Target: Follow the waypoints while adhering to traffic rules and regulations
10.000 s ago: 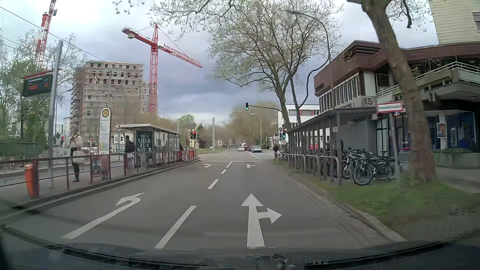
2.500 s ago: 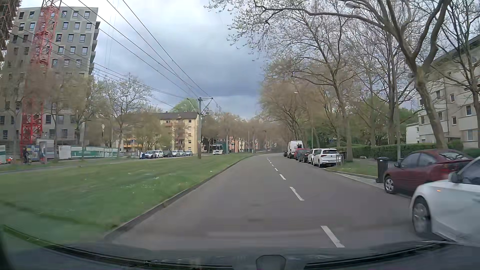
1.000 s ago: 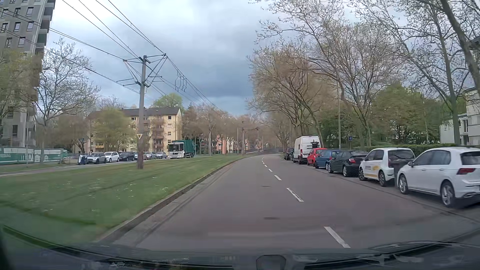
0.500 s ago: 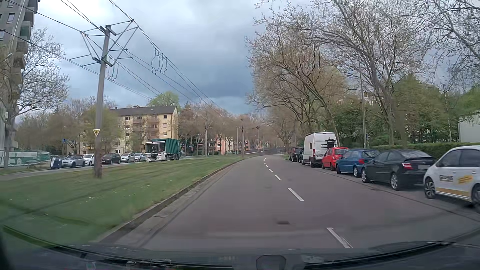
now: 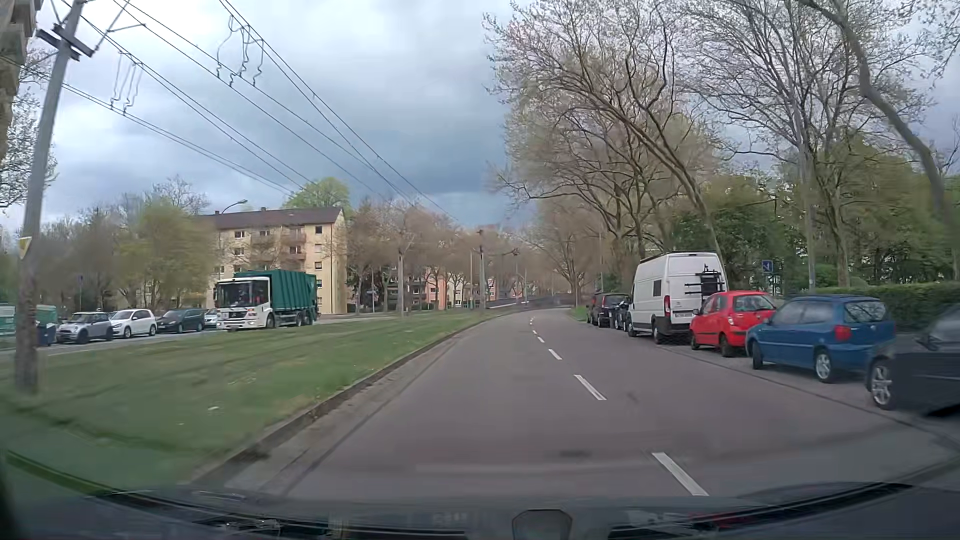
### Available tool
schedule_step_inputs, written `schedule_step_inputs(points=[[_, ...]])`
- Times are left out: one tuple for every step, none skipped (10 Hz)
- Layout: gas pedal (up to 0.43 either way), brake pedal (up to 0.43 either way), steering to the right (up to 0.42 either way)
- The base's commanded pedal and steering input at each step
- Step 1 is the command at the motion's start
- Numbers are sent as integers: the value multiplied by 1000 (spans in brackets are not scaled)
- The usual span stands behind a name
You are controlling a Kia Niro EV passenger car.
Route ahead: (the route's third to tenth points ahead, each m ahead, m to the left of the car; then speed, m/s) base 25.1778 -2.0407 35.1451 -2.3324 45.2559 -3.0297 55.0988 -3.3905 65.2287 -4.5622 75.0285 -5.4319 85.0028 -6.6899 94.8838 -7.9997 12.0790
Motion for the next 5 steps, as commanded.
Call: schedule_step_inputs(points=[[157, 0, 3], [157, 0, 3], [157, 0, 3], [157, 0, 3], [157, 0, 3]])
